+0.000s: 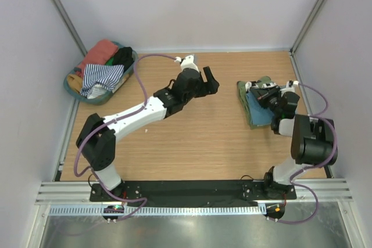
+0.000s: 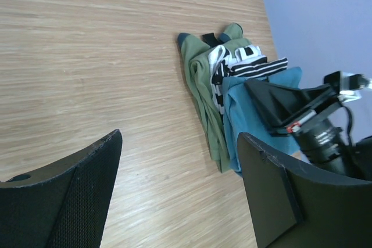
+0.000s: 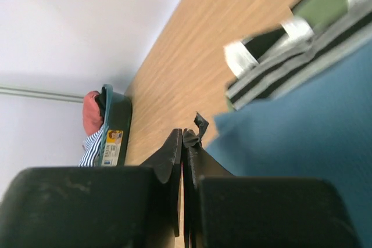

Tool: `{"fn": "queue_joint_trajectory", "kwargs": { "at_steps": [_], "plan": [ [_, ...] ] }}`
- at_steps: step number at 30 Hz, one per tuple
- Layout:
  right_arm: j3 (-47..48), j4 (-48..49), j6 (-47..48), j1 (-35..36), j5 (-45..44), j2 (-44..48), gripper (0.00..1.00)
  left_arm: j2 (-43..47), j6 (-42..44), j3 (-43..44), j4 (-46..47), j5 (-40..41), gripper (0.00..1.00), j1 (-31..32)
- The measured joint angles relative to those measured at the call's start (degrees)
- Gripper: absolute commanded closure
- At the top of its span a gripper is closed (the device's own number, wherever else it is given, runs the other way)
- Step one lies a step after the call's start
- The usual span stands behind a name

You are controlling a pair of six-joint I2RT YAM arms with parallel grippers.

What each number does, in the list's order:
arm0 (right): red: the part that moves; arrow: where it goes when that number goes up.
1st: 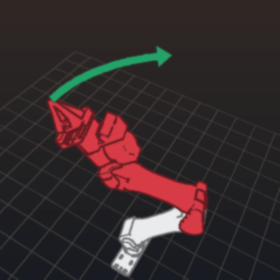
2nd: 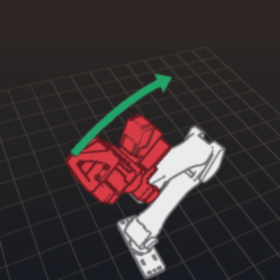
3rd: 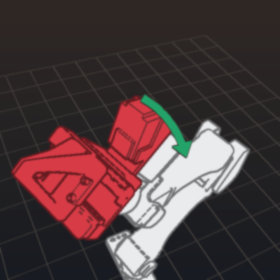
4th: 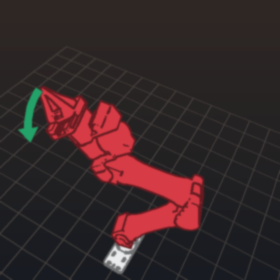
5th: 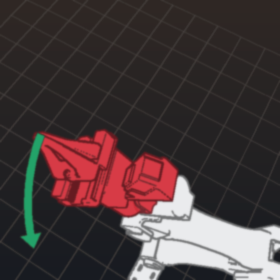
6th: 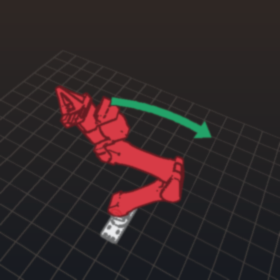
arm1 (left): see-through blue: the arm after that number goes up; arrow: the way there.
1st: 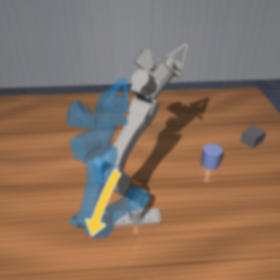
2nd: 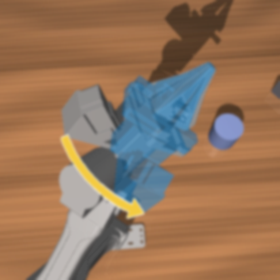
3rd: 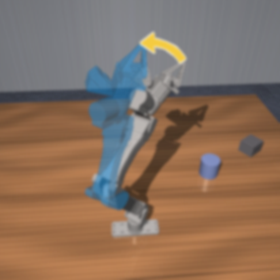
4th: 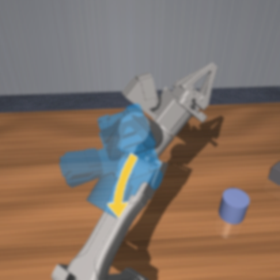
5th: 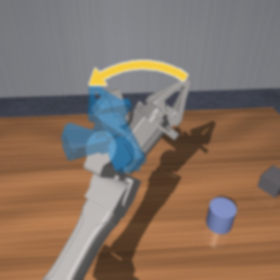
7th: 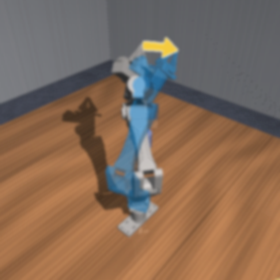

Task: Fold and stack the tank tops
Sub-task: Neatly place the folded tank top to the corner

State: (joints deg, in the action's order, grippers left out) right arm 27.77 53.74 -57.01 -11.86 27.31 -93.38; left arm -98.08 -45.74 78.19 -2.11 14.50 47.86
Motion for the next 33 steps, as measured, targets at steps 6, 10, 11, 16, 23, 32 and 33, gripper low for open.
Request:
{"fn": "queue_joint_trajectory", "kwargs": {
  "at_steps": [6,10,11,16,23,32,33],
  "plan": [
    [7.5,-19.15,9.4,1.57,-2.27,13.35,0.54,1.42,0.42,-1.01,-1.09,0.04,0.14,-1.25],
    [10.4,-30.62,16.55,5.9,-4.61,23.98,0.09,4.74,1.07,-5.55,-2.64,1.16,0.05,-2.21],
    [10.43,-32.96,17.99,7.08,-5.16,26.53,0.07,6.43,1.05,-7.78,-3.13,1.66,0.02,-2.34],
    [9.18,-41.42,22.84,11.52,-7.43,37.33,0.03,20.81,1.49,-21.7,-4.17,4.81,0.01,-2.64],
    [3.93,-49.31,26.05,16.85,-10.05,48.19,0.0,39.58,4.66,-36.57,-4.74,10.12,0.0,-2.62],
    [1.88,-56.13,29.33,27.89,-18.88,44.46,0.0,55.36,9.03,-49.07,-8.17,13.03,0.0,-2.62],
    [1.88,-56.89,29.83,29.83,-20.46,43.43,0.0,56.35,9.57,-49.05,-8.63,13.14,0.0,-2.62]
  ]
}}
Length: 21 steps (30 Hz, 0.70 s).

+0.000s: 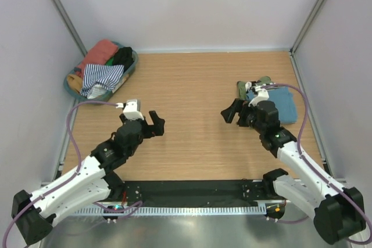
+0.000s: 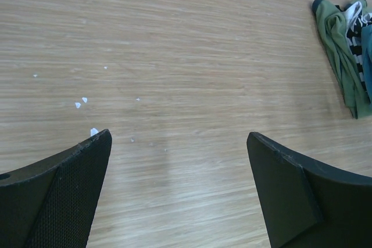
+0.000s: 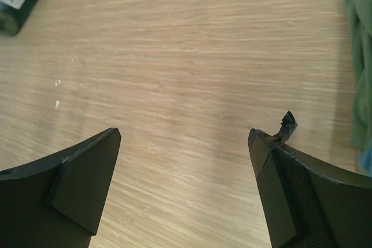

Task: Fold and stack the tank tops
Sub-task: Neatly place the folded tank top to the corner

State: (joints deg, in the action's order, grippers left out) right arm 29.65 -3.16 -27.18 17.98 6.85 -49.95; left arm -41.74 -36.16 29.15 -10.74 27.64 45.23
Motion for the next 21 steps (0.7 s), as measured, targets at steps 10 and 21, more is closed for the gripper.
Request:
{"fn": "queue_joint_trajectory", "kwargs": {
  "at_steps": [10,21],
  "plan": [
    [-7.87,8.5,1.4,4.96,-3.98,1.22,0.0,12.02,5.57,-7.67,-0.22,0.26,0.0,0.0],
    [-12.37,15.72,-1.05,5.11,-3.56,-1.68,0.0,12.37,7.28,-9.75,1.22,0.11,0.01,0.0]
  ]
}}
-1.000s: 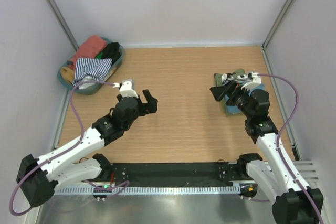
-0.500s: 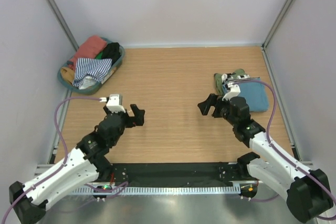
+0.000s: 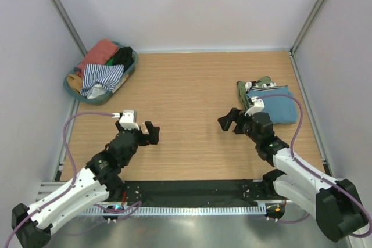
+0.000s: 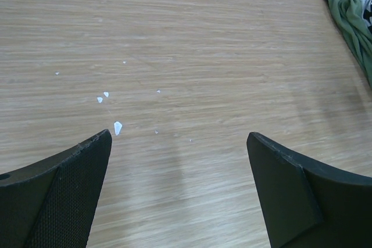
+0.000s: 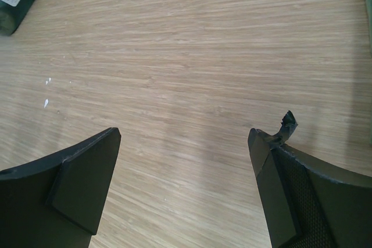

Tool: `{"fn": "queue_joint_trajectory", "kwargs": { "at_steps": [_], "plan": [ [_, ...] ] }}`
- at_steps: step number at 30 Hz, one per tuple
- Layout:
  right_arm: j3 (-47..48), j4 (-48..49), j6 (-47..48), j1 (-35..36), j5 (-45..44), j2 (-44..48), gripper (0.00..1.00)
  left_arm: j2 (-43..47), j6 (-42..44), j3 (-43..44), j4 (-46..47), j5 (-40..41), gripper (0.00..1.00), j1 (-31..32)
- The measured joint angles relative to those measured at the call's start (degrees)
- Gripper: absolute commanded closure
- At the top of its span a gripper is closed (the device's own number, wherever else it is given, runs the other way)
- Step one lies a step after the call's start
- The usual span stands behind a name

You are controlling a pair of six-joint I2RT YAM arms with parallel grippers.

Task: Fold and stack the tank tops
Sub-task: Neatly place the folded tank top to the corner

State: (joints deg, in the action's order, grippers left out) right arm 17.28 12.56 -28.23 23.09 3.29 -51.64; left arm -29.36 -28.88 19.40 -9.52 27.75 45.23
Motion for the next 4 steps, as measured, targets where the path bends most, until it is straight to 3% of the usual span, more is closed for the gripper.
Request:
{"fn": "queue_joint_trajectory", "kwargs": {
  "at_steps": [4],
  "plan": [
    [0.0,1.4,-0.35,0.0,0.07,-0.83,0.0,-0.66,0.22,0.0,0.02,0.02,0.0,0.0]
  ]
}}
